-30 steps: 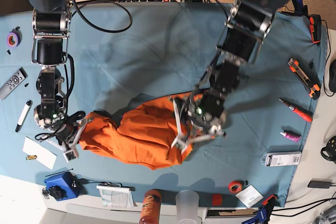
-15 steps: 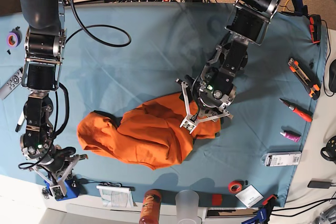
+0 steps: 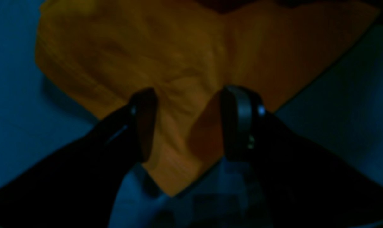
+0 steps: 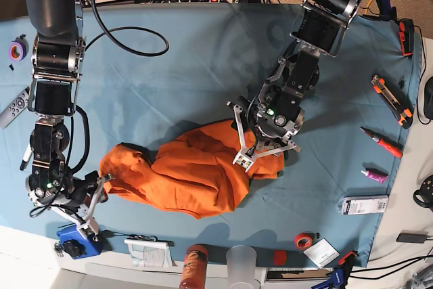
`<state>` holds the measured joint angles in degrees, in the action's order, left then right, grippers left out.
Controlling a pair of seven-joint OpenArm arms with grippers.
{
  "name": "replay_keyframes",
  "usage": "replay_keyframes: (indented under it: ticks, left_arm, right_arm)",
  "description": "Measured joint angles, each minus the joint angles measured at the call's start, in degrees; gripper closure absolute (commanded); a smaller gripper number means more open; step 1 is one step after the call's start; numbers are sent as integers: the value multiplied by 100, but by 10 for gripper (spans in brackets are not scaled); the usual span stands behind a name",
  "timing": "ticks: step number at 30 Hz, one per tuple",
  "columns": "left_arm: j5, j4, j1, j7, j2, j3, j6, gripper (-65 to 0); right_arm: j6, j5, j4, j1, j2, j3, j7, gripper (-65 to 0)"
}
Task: Layout the t-shirt on the table in an organized manner, then fold the t-shirt properly
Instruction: 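Grasp the shirt hem edge with the right gripper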
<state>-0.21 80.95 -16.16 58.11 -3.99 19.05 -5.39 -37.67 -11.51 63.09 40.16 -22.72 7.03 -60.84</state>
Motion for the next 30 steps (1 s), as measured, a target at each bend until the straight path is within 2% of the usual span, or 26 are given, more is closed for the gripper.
replay_keyframes:
  ticks: [3,5,8,10,17,21,28,30]
  left_arm:
    - [-9,0,0,0,-2,0,0,-335]
    - [-7,0,0,2,-2,0,0,-335]
    - [-7,0,2,0,-2,0,0,-335]
    - [-7,0,0,2,-2,0,0,-335]
    - [-9,0,0,4,-2,0,2,-335]
    - [-9,0,0,2,-2,0,2,-335]
    - [-9,0,0,7,-2,2,2,-335]
    - [-7,0,2,4,-2,2,2,-335]
  right_arm:
    - [-7,55,0,-2,-195,638,61,-251]
    - [39,485,0,-7,-334,1213,302,-251]
    - [577,892,2,-15,-487,1963,866,-251]
    - [815,986,2,-13,-522,2240,920,-251]
    - [785,531,2,-87,-538,2389,769,-251]
    - [761,542,-2,-133,-546,2389,686,-251]
    - [739,562,-752,-142,-531,2389,1467,-251]
    - [745,837,-970,-144,-498,2385,1757,-251]
